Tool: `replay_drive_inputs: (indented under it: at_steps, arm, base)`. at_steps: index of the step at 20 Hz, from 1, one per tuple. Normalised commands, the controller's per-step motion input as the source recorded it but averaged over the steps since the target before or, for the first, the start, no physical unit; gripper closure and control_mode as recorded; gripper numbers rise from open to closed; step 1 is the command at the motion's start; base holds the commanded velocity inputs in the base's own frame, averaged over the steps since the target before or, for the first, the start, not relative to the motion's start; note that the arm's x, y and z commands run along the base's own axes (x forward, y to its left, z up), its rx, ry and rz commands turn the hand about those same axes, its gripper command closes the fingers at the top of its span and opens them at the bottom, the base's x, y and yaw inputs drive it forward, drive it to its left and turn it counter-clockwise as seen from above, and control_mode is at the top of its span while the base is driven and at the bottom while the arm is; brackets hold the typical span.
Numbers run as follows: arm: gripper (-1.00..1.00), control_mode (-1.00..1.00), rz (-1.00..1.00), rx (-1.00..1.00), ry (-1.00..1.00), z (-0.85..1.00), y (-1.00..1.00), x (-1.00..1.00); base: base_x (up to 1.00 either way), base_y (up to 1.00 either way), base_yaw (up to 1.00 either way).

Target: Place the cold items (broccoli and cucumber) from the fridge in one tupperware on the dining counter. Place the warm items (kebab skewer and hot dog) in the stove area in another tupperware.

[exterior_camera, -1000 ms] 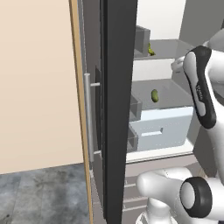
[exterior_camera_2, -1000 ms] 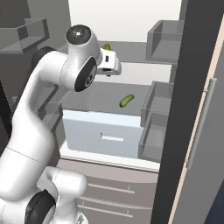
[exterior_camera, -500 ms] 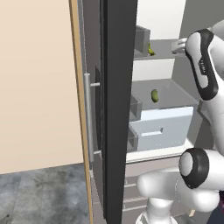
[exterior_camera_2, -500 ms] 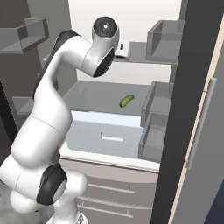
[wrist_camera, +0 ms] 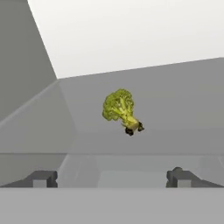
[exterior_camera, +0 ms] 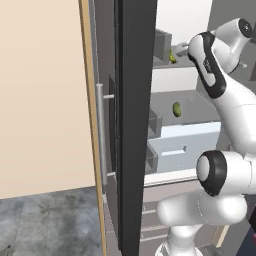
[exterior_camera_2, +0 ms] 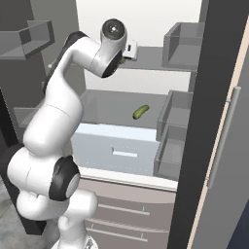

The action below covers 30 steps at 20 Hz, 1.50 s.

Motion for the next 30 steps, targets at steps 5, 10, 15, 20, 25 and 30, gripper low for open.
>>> replay_drive_inputs:
  at_steps: [5,10,15,20,25,30]
  arm:
    - [-1.00,-1.00,0.00,-0.01,0.00,0.00,0.20,0.48]
    - [-1.00,-1.00,0.00,0.00,0.00,-0.08,-0.03,0.46]
    - [-1.00,-1.00,0.00,0.00,0.00,-0.14,-0.02,0.37]
    - [-1.00,-1.00,0.00,0.00,0.00,-0.18,-0.02,0.32]
    - [-1.00,-1.00,0.00,0.00,0.00,-0.16,0.03,0.39]
    - [-1.00,-1.00,0.01,0.00,0.00,-0.08,0.02,0.52]
  base:
    - [0.00,0.00,0.00]
    - [0.00,0.00,0.00]
    - [0.00,0.00,0.00]
    - [0.00,0.00,0.00]
    - [0.00,0.00,0.00]
    - [0.00,0.00,0.00]
